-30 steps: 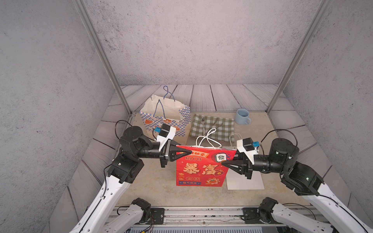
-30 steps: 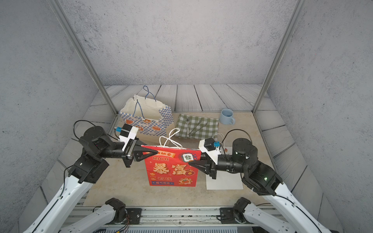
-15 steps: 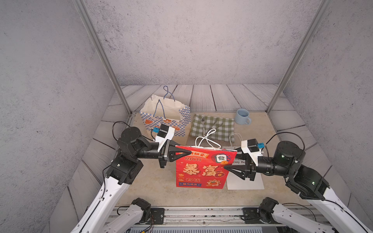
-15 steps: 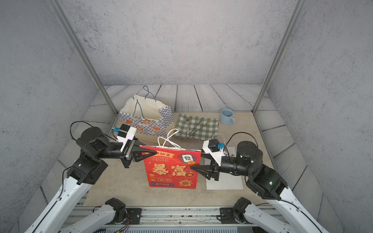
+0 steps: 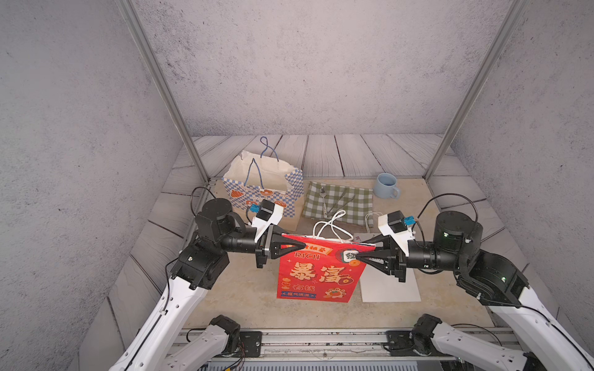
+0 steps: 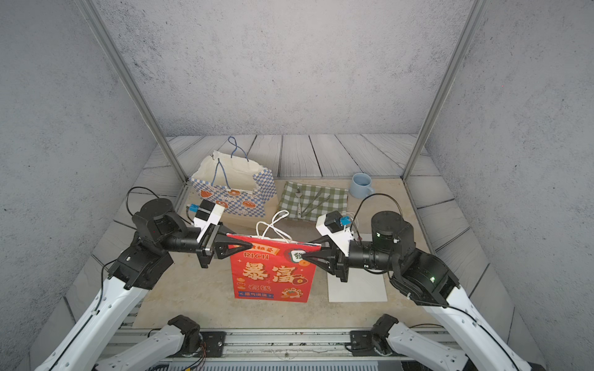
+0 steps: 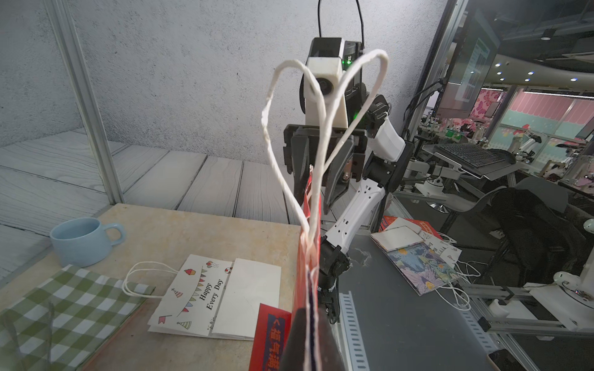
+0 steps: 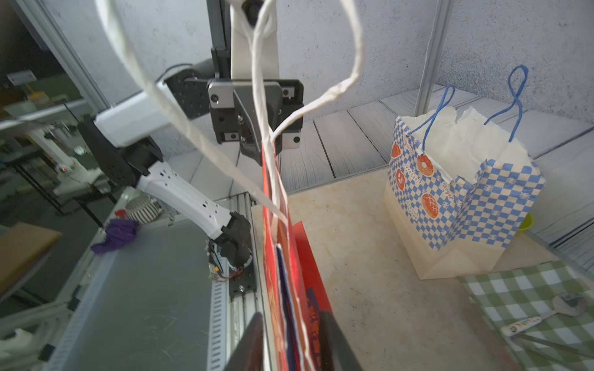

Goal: Put away the paper bag
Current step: Press the paper bag.

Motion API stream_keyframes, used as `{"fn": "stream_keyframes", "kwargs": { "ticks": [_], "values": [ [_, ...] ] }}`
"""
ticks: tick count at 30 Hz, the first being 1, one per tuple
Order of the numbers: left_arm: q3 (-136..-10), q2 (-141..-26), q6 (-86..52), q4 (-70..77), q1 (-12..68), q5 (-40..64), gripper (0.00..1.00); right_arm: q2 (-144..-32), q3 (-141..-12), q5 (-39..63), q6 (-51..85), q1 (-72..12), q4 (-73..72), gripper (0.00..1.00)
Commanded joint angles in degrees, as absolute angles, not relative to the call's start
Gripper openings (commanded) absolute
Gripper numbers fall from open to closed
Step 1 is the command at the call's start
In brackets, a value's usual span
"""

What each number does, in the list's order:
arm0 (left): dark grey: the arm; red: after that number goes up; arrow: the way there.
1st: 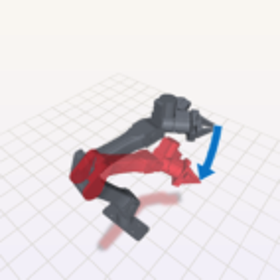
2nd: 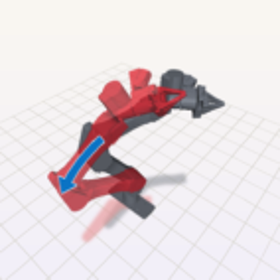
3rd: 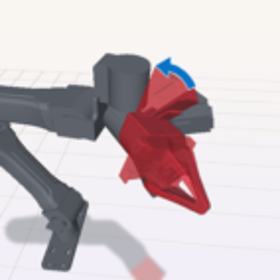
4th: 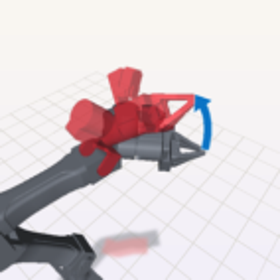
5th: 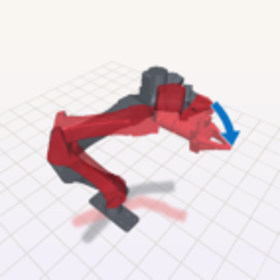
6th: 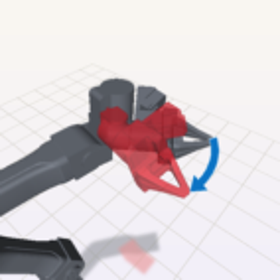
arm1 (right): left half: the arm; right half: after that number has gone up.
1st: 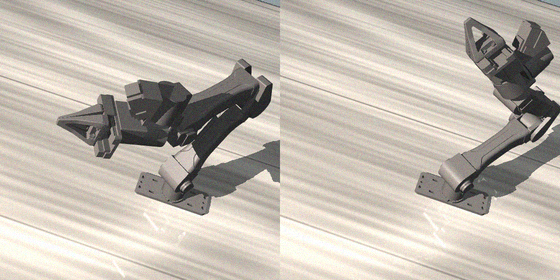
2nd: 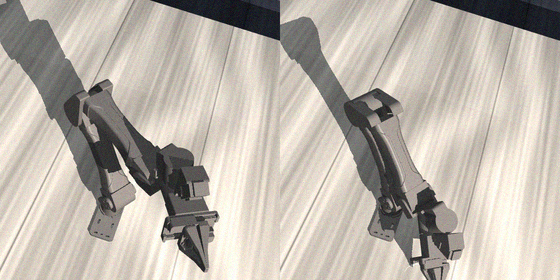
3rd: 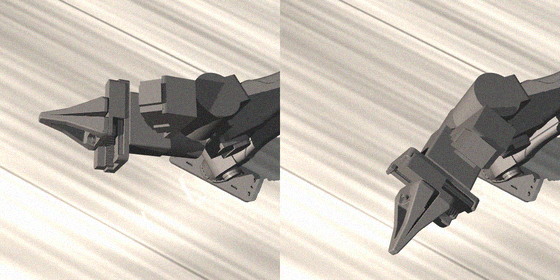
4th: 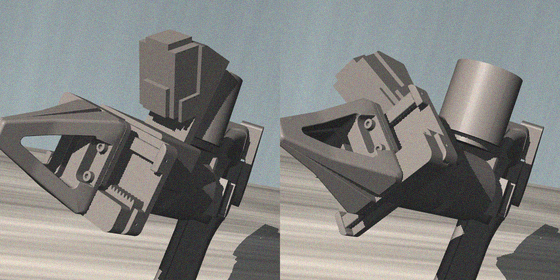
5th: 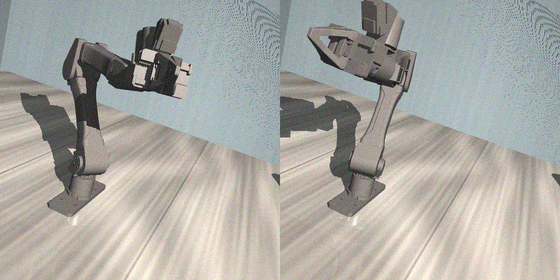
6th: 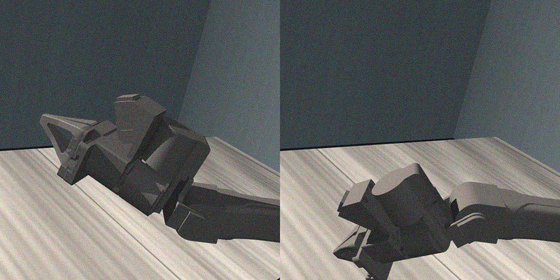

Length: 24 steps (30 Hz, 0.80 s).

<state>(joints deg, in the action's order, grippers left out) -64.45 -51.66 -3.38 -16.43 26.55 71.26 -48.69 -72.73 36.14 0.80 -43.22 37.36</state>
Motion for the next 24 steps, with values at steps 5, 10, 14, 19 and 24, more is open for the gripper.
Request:
{"fn": "stream_keyframes", "kwargs": {
  "ticks": [5, 10, 14, 19, 24],
  "values": [
    [-66.56, -52.59, -0.13, -19.30, 26.76, 70.03, 0.00, -50.06, -74.11, 35.67, 2.66, -43.46, 39.48, 0.00],
    [-65.74, -52.58, 0.80, -17.68, 26.80, 66.38, 0.44, -50.15, -73.69, 29.82, 5.73, -43.35, 38.18, 0.00],
    [-61.94, -49.56, 2.61, -13.63, 26.80, 48.76, 0.99, -49.92, -71.98, 22.02, 8.90, -43.41, 36.62, 0.00],
    [-58.27, -46.26, -4.07, -4.72, 26.89, 19.60, 0.99, -50.76, -68.68, 4.13, 17.89, -43.47, 31.83, 0.00],
    [-54.31, -45.16, -2.33, -3.45, 32.04, 14.90, 0.99, -54.59, -68.47, -11.54, 28.56, -44.97, 28.97, 0.00]
  ]
}}
